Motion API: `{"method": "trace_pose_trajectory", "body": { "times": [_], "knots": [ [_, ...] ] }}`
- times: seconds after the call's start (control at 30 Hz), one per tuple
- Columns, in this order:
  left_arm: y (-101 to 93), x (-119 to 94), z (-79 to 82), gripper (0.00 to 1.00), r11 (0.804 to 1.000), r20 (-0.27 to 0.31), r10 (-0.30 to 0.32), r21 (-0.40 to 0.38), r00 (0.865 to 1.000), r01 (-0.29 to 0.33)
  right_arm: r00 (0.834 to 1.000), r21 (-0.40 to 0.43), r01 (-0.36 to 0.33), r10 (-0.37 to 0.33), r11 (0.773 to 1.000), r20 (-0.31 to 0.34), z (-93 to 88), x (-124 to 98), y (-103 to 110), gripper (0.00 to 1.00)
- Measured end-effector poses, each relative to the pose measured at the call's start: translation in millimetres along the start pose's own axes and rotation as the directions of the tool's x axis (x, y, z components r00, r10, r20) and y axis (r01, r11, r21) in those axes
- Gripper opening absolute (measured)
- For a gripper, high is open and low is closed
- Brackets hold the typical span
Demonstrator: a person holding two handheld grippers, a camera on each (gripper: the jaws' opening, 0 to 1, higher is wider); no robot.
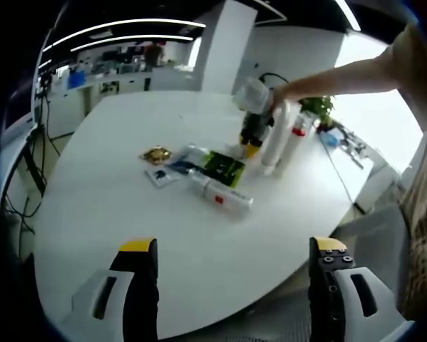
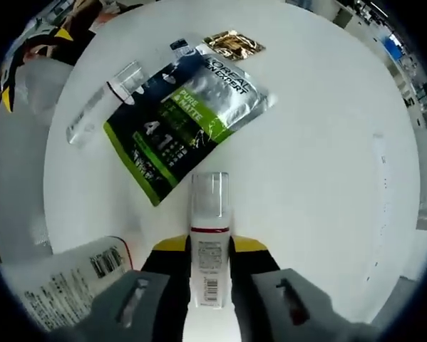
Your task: Arrange the skincare products in the storage area until every visible bottle or jar stands upright without overlapping.
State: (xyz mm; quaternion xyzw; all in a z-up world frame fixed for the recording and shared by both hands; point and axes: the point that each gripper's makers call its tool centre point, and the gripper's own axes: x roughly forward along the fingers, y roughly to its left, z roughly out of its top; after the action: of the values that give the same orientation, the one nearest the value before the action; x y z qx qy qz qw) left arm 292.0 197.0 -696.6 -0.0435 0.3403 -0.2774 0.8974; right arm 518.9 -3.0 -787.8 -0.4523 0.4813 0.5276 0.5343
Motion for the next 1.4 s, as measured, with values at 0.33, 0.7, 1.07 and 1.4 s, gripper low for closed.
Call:
{"method": "trace_pose_trajectory", "body": {
  "times": [0.33, 0.7, 1.07, 1.4],
  "knots": [
    [-1.2, 1, -1.5, 0.85, 1.0, -0.008, -0.004, 0.003, 1.0, 0.004, 1.0, 0.007, 0.006, -0.006, 1.0, 0.022, -0.2, 0, 0, 0.2],
    [-0.9, 1, -1.1, 0.85, 1.0, -0.008, -0.005, -0.003, 1.0, 0.005, 0.999, 0.004, 0.024, -0.025, 1.0, 0.03, -2.3, -1, -2, 0.19],
    [-1.4, 0, 1.1, 0.85, 1.0, 0.002, -0.008, -0.004, 1.0, 0.008, 0.982, 0.095, 0.113, -0.126, 0.989, 0.143, 3.7, -38, -25, 0.19],
    [-0.4, -6, 10.5, 0.85, 0.999, 0.045, -0.002, -0.045, 0.999, 0.004, 0.877, 0.218, 0.253, -0.319, 0.942, 0.36, 26.9, -116, -43, 0.19]
  ]
}}
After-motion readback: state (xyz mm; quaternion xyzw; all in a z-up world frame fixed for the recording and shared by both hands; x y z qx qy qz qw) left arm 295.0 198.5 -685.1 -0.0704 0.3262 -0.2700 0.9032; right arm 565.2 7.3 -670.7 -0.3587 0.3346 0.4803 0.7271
